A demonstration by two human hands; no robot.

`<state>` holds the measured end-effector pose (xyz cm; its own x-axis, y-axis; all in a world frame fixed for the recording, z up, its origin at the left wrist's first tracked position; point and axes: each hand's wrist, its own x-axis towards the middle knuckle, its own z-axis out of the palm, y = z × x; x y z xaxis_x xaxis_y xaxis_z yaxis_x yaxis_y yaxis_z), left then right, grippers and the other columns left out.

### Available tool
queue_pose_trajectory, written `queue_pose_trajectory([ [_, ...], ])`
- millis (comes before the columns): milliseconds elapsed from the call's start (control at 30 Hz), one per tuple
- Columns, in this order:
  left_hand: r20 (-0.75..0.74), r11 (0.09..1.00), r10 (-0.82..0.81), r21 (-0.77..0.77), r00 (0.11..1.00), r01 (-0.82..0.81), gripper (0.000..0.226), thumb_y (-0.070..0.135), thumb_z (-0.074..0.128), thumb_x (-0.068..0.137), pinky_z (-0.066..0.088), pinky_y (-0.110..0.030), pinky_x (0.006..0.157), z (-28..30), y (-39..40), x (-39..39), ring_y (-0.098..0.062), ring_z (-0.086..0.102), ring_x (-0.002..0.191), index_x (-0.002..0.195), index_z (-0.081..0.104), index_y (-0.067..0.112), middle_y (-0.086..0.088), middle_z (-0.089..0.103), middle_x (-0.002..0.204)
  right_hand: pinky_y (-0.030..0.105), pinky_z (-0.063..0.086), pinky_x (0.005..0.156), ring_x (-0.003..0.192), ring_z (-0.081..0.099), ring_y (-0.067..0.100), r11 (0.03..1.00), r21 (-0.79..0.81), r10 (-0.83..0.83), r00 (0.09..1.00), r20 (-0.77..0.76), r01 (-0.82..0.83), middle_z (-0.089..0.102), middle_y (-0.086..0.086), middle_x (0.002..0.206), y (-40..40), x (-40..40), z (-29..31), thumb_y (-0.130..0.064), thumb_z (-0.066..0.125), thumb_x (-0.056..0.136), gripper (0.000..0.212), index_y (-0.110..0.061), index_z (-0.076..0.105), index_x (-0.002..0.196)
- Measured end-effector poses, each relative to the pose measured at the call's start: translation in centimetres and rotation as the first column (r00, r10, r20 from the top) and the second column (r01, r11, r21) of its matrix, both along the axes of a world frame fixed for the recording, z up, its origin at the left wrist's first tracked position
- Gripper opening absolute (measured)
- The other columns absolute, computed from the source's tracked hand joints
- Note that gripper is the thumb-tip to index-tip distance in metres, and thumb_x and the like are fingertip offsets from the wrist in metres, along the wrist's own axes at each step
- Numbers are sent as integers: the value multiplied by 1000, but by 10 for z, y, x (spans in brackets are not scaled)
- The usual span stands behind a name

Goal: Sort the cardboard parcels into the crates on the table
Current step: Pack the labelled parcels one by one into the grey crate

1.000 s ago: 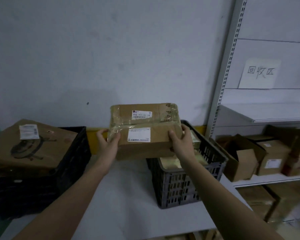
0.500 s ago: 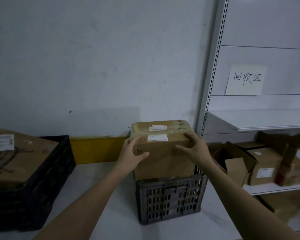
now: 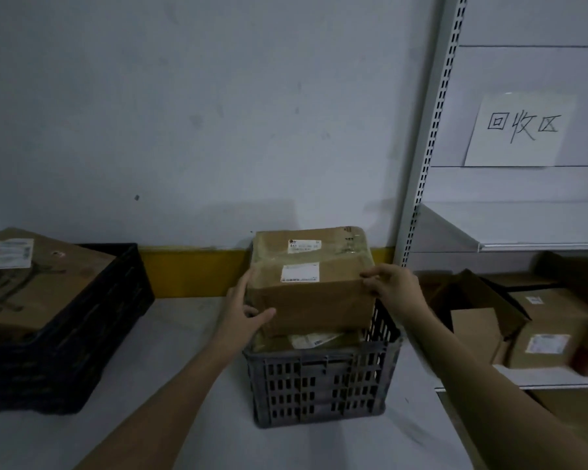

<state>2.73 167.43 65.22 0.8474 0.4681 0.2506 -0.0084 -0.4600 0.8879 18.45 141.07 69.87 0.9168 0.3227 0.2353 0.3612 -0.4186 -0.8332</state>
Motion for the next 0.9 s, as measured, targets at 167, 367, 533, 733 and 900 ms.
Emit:
queue_pose_trajectory([
  [167,-57,968,-13,248,998,27,57,36,75,85,39,-10,65,10,7,2,-1,51,88,138,55,36,12,48,104,24,60,68,86,71,20,990,-22,136,989,-50,-137,73,2,91,-20,22,23,-10,71,89,11,-21,75,89],
  [367,15,971,8,240,1000,-12,39,23,72,88,44,-8,83,11,16,0,-13,49,106,125,65,30,3,44,110,28,61,66,73,72,15,908,-307,270,958,-94,-286,73,6,87,-22,25,43,-12,73,87,2,-15,73,88],
  [533,29,961,-32,275,999,22,33,22,69,91,41,-7,80,19,25,-2,-11,48,105,123,66,27,2,44,109,26,55,59,81,67,15,865,-449,225,973,-48,-222,63,-1,108,-2,24,50,-54,62,90,39,-24,58,115],
  [733,72,965,-63,257,995,42,28,19,68,92,38,-4,78,20,30,-2,2,47,99,116,65,34,7,44,104,39,48,93,118,57,27,803,-586,199,975,93,-108,55,9,140,30,23,37,-60,51,92,62,-26,45,143],
  [900,-55,974,-68,211,996,79,28,24,65,95,38,-12,81,12,36,10,-10,49,99,117,62,42,3,44,103,31,49,66,85,60,20,753,-658,101,986,135,13,64,7,109,40,11,22,-44,43,101,39,-19,54,130],
])
